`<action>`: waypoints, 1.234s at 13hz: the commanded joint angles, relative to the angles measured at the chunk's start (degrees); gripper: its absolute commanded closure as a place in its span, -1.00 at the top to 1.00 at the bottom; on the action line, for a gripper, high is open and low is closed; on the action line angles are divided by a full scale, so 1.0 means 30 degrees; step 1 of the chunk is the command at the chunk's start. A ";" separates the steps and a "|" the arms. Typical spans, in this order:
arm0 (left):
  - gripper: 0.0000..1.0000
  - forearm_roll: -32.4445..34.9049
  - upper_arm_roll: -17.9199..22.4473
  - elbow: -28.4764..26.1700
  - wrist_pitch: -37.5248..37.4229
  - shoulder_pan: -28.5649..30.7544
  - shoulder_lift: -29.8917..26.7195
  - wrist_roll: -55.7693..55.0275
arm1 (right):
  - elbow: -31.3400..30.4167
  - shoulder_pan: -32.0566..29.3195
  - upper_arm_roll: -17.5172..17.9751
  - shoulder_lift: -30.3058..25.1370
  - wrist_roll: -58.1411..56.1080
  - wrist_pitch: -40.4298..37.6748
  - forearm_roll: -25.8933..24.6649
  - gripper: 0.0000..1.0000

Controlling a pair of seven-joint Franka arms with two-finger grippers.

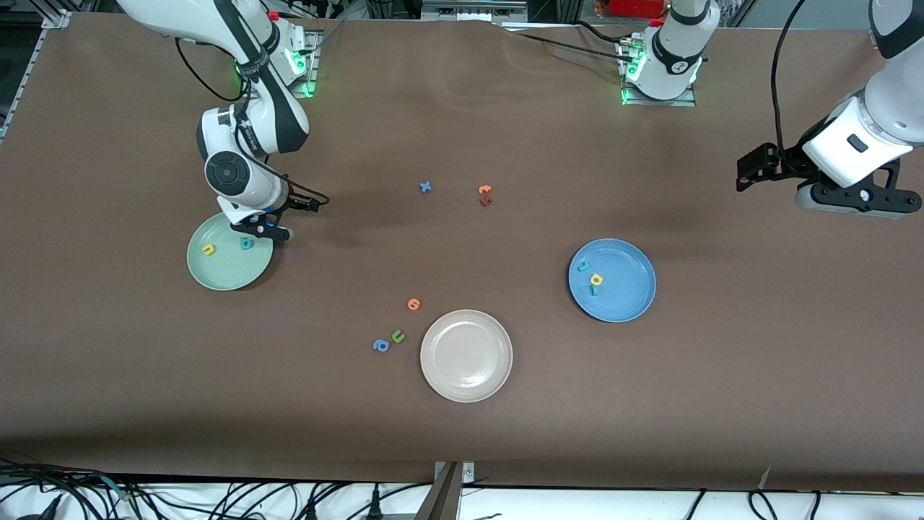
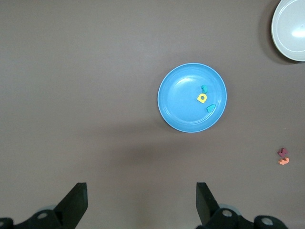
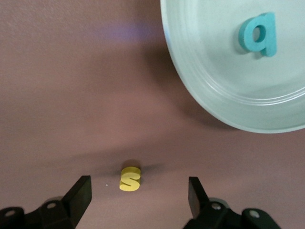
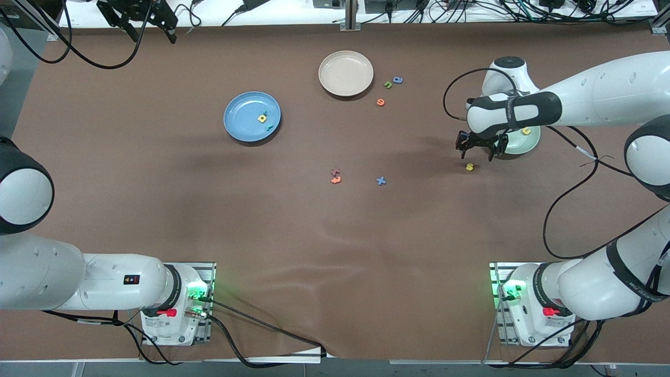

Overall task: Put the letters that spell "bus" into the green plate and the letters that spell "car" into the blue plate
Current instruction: 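Reach and grasp the yellow s letter with the right gripper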

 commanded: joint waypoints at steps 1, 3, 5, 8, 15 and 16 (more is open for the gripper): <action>1.00 0.0275 -0.0045 0.0712 -0.0433 -0.0108 0.0337 -0.0267 | -0.1016 -0.0072 0.0250 -0.0300 0.0133 0.1249 0.0269 0.81; 1.00 0.0217 -0.0045 0.0712 -0.0404 -0.0108 0.0336 -0.0267 | -0.1282 -0.0072 0.0310 -0.0242 0.0250 0.1517 0.0269 0.77; 1.00 0.0187 -0.0045 0.0712 -0.0433 -0.0137 0.0336 -0.0267 | -0.1282 -0.0072 0.0310 -0.0067 0.0251 0.1662 0.0269 0.62; 1.00 0.0187 -0.0045 0.0712 -0.0404 -0.0137 0.0336 -0.0296 | -0.1661 -0.0072 0.0339 0.0197 0.0250 0.2539 0.0269 0.51; 1.00 0.0158 -0.0045 0.0712 -0.0433 -0.0108 0.0366 -0.0267 | -0.1692 -0.0072 0.0632 0.0345 0.0368 0.2747 0.0269 -0.09; 1.00 0.0158 -0.0045 0.0712 -0.0404 -0.0108 0.0366 -0.0180 | -0.1692 -0.0072 0.0632 0.0403 0.0368 0.2719 0.0269 -0.18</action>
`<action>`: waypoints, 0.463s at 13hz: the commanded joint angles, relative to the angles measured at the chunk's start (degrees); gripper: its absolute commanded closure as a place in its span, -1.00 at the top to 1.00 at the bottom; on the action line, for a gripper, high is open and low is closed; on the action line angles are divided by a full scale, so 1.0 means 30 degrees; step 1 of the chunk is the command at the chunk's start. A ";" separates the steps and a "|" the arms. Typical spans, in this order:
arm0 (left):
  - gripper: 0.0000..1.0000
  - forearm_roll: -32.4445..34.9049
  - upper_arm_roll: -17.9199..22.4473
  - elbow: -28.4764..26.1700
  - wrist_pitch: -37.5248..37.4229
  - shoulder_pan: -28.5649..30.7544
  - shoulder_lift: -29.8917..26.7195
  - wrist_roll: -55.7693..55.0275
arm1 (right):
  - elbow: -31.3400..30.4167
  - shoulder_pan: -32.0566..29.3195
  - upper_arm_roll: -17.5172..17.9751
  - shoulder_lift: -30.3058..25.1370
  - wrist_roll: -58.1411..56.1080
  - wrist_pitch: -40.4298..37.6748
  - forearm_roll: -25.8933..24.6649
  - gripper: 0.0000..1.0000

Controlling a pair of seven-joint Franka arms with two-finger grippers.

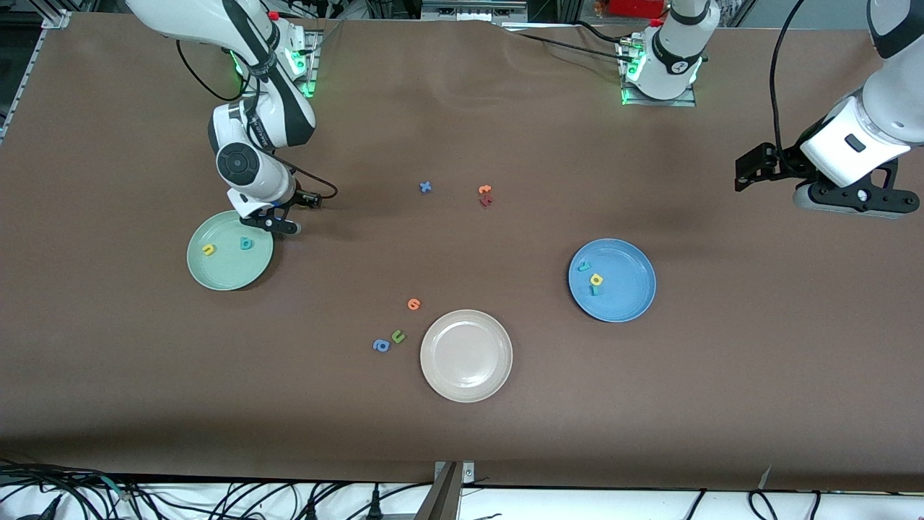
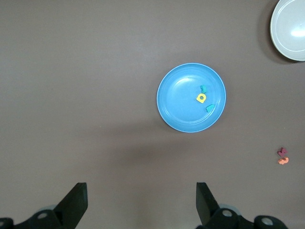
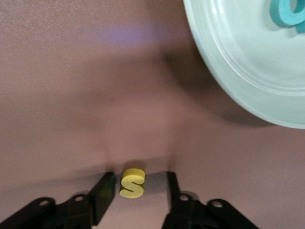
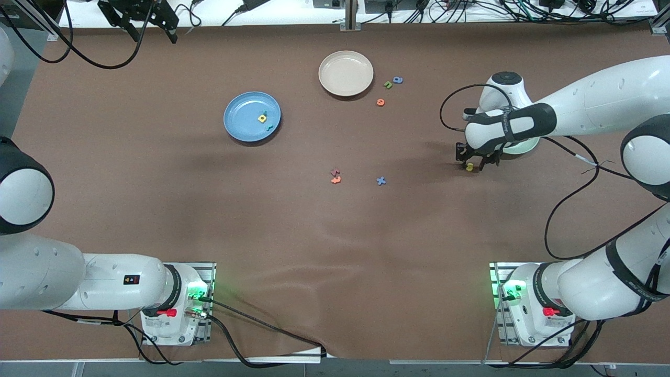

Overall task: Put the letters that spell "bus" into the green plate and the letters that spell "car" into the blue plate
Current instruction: 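Reach and grasp the yellow s letter with the right gripper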

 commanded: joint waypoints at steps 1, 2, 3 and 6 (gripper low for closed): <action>1.00 0.0158 -0.0002 0.0690 -0.0432 -0.0097 0.0322 -0.0207 | -0.0316 -0.0075 0.0187 0.0122 0.0246 0.0363 0.0263 -0.29; 1.00 0.0158 -0.0002 0.0690 -0.0404 -0.0097 0.0321 -0.0062 | -0.0316 -0.0075 0.0187 0.0122 0.0246 0.0363 0.0263 -0.39; 1.00 0.0187 -0.0002 0.0690 -0.0432 -0.0068 0.0321 -0.0003 | -0.0316 -0.0075 0.0187 0.0122 0.0246 0.0363 0.0263 -0.52; 1.00 0.0304 -0.0002 0.0719 -0.0403 -0.0097 0.0351 0.0027 | -0.0316 -0.0075 0.0187 0.0122 0.0246 0.0334 0.0263 -0.82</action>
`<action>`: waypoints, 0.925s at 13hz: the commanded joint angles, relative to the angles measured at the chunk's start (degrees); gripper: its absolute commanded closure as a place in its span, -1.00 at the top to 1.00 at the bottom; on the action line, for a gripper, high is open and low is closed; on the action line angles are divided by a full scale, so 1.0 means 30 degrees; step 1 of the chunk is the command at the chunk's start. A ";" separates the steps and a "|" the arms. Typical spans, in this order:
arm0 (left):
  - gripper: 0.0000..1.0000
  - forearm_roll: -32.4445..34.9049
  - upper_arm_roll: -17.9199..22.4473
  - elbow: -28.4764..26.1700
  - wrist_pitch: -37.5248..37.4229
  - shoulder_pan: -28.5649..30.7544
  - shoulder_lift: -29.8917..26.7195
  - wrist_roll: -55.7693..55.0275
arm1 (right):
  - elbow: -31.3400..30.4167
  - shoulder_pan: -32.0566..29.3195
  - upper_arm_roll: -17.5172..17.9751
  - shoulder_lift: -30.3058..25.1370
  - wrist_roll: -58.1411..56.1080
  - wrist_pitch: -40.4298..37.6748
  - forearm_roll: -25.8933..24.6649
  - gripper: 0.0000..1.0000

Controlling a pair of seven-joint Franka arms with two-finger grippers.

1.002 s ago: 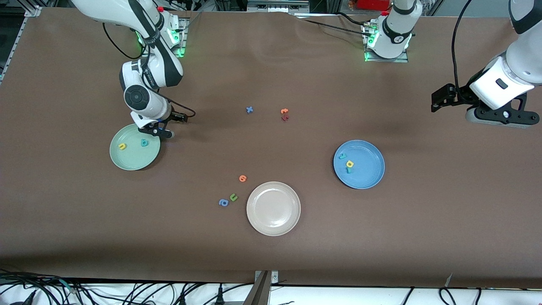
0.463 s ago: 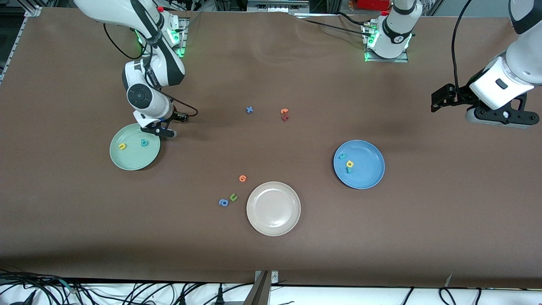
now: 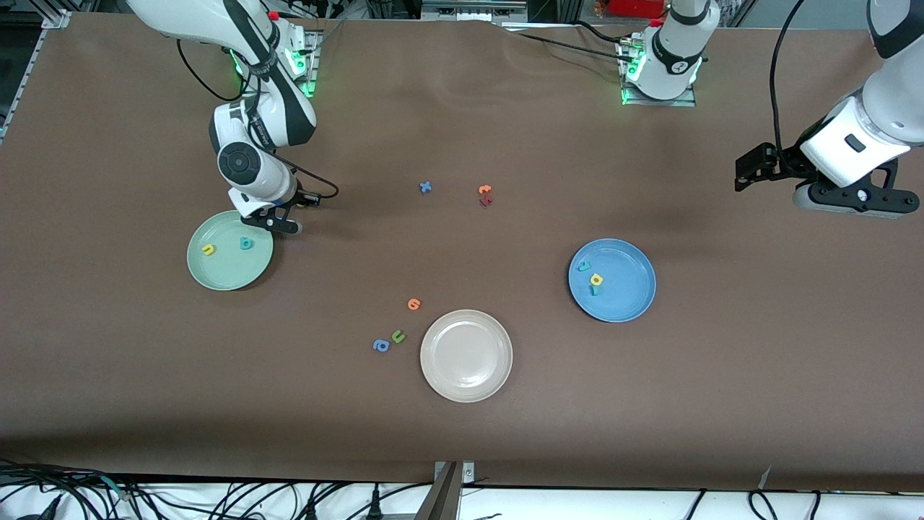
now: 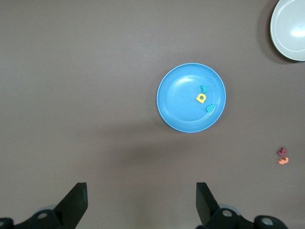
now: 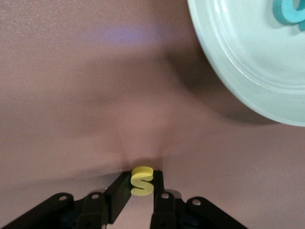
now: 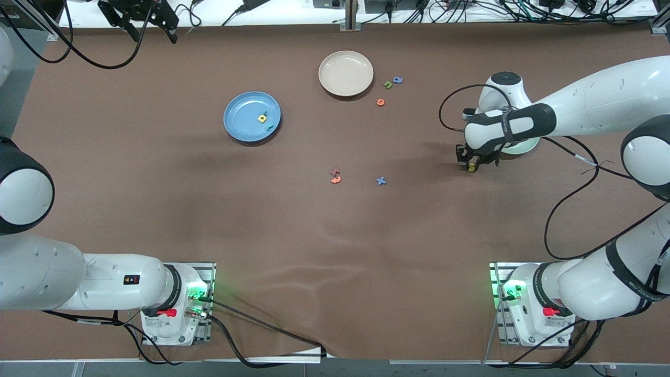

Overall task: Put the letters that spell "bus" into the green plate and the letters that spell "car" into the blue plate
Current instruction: 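Reach and grasp the yellow s letter with the right gripper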

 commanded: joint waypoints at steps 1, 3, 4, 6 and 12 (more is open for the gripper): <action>1.00 0.0275 -0.0001 0.0747 -0.0316 -0.0040 0.0495 -0.0004 | -0.0304 -0.0077 0.0095 0.0088 0.0144 0.0296 0.0258 -0.82; 1.00 0.0188 0.0028 0.1241 -0.0258 -0.0010 0.1225 -0.0062 | -0.0129 -0.0077 0.0095 -0.0349 0.0144 -0.0083 0.0258 -0.82; 1.00 0.0274 0.0028 0.2377 -0.0286 -0.0010 0.2041 -0.0208 | 0.0075 -0.0077 0.0095 -0.0816 0.0086 -0.0752 0.0258 -0.82; 1.00 0.0304 0.0057 0.4226 -0.0286 -0.0010 0.3449 -0.0180 | 0.0980 -0.0077 -0.0022 -0.1842 -0.0002 -0.2711 0.0258 -0.82; 1.00 0.0275 0.0145 0.6193 -0.0257 -0.0068 0.5328 -0.0238 | 0.4673 -0.0193 -0.2652 -0.1906 -0.3914 -0.7115 -0.0094 -0.82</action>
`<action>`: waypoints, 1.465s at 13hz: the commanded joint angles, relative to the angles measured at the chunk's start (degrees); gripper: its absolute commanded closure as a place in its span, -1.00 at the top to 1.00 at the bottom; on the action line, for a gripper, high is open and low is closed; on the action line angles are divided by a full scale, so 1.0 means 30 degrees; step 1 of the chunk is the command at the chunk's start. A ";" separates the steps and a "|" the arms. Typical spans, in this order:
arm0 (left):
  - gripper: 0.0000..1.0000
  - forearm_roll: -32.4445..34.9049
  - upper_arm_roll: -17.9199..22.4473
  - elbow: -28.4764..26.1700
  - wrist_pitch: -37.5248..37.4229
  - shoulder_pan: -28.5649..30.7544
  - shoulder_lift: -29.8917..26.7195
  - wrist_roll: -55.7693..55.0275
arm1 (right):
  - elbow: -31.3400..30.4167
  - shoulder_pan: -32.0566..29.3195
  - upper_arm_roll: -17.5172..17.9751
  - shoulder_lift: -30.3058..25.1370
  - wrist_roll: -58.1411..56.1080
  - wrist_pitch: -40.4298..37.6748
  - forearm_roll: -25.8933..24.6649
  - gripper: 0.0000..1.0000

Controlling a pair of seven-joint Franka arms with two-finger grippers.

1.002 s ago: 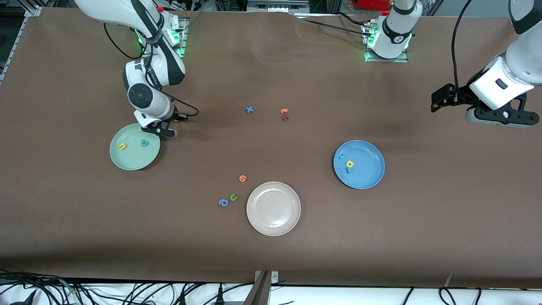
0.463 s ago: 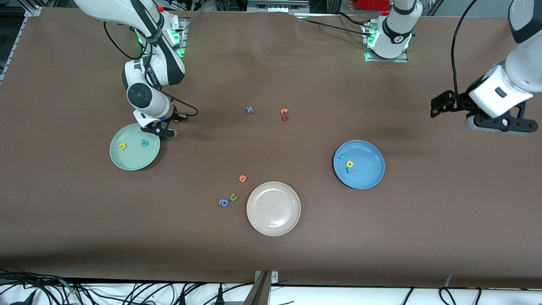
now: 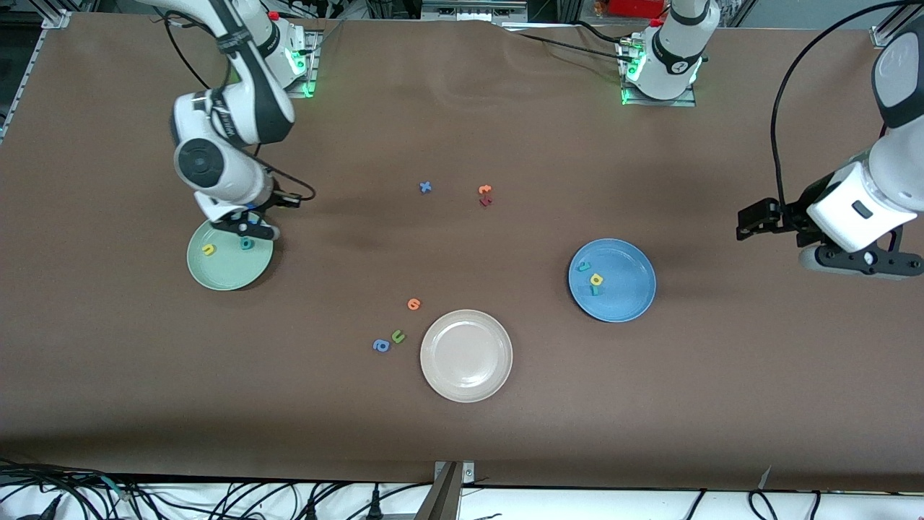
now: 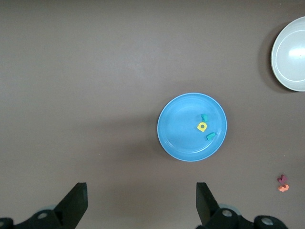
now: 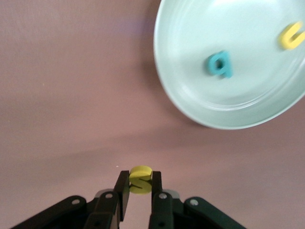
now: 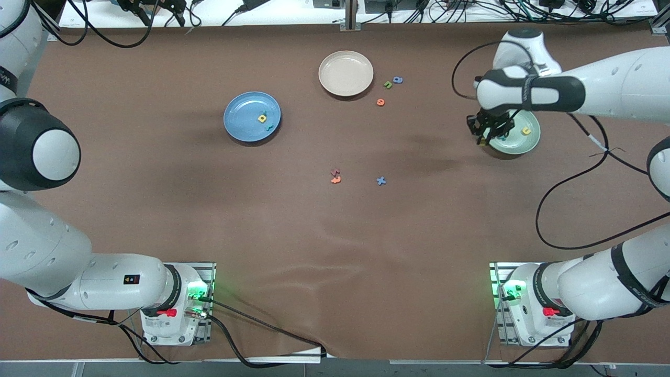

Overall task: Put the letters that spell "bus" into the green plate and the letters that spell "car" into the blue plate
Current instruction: 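Release the yellow s onto the green plate with the right gripper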

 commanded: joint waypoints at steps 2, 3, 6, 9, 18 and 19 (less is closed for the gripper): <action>1.00 0.0304 0.0011 0.1858 -0.0431 -0.0102 0.1115 -0.0237 | 0.1054 -0.0184 -0.2529 0.1007 -0.4630 -0.0548 -0.0077 -0.82; 1.00 0.0304 0.0011 0.1859 -0.0431 -0.0073 0.1116 -0.0237 | 0.1053 -0.0213 -0.2825 0.1533 -0.5191 -0.0111 -0.0077 -0.82; 1.00 0.0304 0.0011 0.1859 -0.0431 -0.0073 0.1116 -0.0266 | 0.1053 -0.0475 -0.3616 0.3028 -0.7501 0.1967 -0.0077 -0.79; 1.00 0.0362 0.0011 0.1830 -0.0431 -0.0044 0.1029 -0.0324 | 0.1053 -0.0682 -0.3648 0.3559 -0.8096 0.2443 -0.0077 -0.62; 1.00 0.0773 -0.0106 -0.3352 0.1532 0.0132 -0.2601 -0.0471 | 0.8099 -0.0565 -0.3561 0.2358 -0.7717 -0.6387 -0.0223 0.99; 1.00 0.0773 -0.0106 -0.3675 0.1532 0.0132 -0.2923 -0.0471 | 0.9303 -0.0535 -0.3560 0.2329 -0.7716 -0.7536 -0.0194 0.98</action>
